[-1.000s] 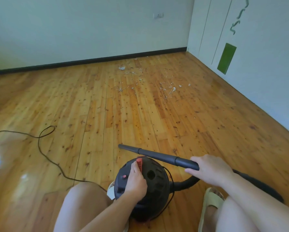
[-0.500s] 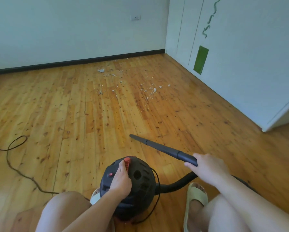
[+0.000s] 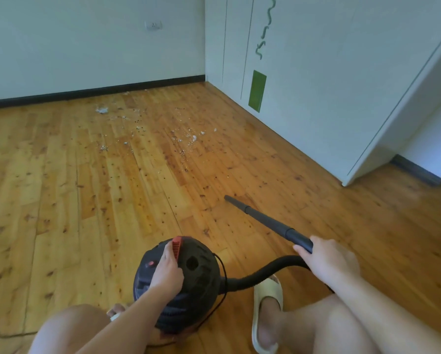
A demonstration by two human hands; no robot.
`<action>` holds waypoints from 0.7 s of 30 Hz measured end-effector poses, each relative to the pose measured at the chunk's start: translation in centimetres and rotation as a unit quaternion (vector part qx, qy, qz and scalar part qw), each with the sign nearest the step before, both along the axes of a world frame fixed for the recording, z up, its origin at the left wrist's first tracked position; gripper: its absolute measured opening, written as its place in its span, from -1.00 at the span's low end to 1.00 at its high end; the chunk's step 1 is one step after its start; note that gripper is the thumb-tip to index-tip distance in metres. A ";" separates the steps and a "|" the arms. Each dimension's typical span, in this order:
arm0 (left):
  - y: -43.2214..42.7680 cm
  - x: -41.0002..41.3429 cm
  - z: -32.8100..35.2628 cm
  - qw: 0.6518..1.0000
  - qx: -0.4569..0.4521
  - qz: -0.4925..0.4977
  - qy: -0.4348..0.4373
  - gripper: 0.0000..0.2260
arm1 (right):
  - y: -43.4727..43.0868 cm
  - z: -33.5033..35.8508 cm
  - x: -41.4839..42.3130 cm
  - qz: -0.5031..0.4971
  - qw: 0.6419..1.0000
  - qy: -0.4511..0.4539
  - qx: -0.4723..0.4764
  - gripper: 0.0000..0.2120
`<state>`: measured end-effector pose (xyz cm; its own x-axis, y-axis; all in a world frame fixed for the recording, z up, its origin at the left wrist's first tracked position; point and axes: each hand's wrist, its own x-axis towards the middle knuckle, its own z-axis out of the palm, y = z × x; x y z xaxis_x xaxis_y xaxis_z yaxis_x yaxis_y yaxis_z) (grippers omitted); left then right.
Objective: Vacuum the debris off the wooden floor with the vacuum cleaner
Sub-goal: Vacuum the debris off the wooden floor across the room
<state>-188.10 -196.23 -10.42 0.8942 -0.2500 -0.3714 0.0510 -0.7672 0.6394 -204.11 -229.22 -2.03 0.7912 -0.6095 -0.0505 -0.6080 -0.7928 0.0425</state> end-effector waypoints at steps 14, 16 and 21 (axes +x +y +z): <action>-3.8 0.9 -0.5 0.999 -0.008 -0.032 -0.015 -0.31 | -3.1 -0.3 -5.9 -0.120 0.993 0.006 -0.010 -0.45; -3.9 0.7 -0.5 0.999 -0.012 -0.025 -0.022 -0.33 | -3.2 -0.1 -6.0 -0.124 0.992 0.012 -0.005 -0.48; -4.5 0.0 -0.2 0.998 -0.032 0.001 -0.047 -0.40 | -2.7 -0.4 -4.6 -0.099 0.994 0.014 0.041 -0.46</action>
<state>-188.06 -200.70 -10.59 0.9247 -0.2684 -0.2698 -0.0091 -0.7243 0.6894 -208.73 -231.97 -2.40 0.6538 -0.7459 -0.1271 -0.7519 -0.6593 0.0017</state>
